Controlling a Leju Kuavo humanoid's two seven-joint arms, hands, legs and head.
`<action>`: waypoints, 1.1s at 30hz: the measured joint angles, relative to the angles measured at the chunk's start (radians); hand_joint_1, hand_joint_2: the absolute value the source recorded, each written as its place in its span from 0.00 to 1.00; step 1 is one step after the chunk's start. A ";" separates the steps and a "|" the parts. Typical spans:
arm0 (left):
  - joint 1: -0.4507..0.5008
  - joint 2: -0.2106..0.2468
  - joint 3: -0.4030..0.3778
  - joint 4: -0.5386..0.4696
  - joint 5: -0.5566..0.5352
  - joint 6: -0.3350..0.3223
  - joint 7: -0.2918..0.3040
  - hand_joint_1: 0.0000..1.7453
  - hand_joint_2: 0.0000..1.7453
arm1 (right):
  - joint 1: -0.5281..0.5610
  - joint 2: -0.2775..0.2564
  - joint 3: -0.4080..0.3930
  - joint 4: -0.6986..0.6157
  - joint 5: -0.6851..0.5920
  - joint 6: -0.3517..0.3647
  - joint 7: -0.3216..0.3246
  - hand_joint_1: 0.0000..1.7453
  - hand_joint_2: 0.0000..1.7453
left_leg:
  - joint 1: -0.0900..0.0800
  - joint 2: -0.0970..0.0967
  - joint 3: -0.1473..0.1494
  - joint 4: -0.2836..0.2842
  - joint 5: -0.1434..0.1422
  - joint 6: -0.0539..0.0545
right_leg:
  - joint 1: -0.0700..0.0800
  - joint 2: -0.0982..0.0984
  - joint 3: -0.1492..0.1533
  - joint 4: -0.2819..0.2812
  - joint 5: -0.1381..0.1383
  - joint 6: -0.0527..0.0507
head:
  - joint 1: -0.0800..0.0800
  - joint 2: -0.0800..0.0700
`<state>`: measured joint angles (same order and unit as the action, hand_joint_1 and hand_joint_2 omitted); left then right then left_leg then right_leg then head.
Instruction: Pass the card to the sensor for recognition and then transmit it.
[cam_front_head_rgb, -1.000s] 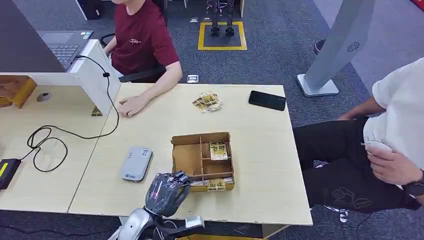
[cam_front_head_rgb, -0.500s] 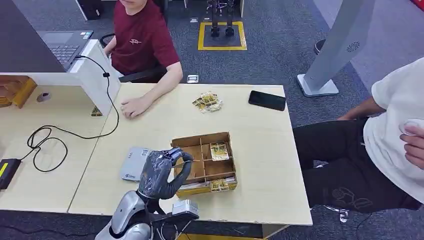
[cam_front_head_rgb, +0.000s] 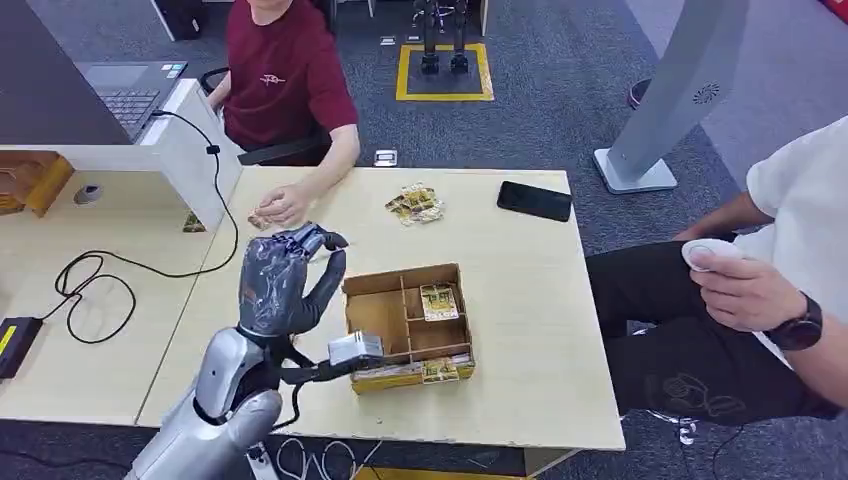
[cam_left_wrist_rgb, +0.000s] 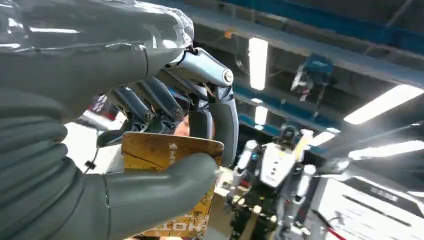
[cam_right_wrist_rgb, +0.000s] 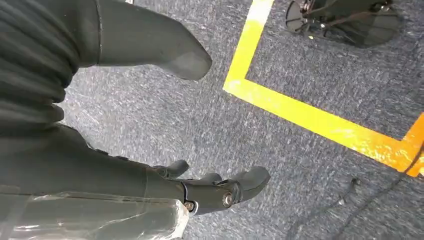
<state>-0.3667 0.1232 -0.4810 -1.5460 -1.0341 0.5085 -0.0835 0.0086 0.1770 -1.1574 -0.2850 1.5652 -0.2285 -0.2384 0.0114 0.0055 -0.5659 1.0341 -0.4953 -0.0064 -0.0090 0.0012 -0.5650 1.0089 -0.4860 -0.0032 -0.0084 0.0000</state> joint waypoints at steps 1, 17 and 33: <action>-0.020 -0.008 0.005 0.028 0.011 -0.003 0.005 1.00 1.00 | -0.001 -0.002 0.007 0.002 0.000 -0.001 0.000 0.00 1.00 | 0.000 0.000 0.000 0.000 0.000 0.000 | 0.000 0.000 0.000 0.000 0.000 0.000 | 0.000 0.000; -0.180 -0.057 0.060 0.290 0.029 -0.002 0.037 1.00 1.00 | -0.009 -0.024 0.048 0.034 0.000 -0.005 0.011 0.00 1.00 | 0.000 0.000 0.000 0.000 0.000 0.000 | 0.000 0.000 0.000 0.000 0.001 0.000 | 0.000 0.000; -0.184 -0.064 0.079 0.334 0.029 0.041 0.039 0.00 1.00 | -0.013 -0.030 0.055 0.040 0.000 -0.005 0.006 0.00 1.00 | 0.000 0.000 -0.001 0.000 0.001 0.000 | 0.000 0.000 0.000 0.000 0.001 0.000 | 0.000 0.000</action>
<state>-0.5508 0.0591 -0.4017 -1.2119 -1.0056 0.5498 -0.0446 -0.0044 0.1472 -1.1021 -0.2453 1.5652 -0.2331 -0.2319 0.0115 0.0056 -0.5664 1.0343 -0.4948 -0.0060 -0.0091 0.0011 -0.5652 1.0089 -0.4848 -0.0031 -0.0080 0.0000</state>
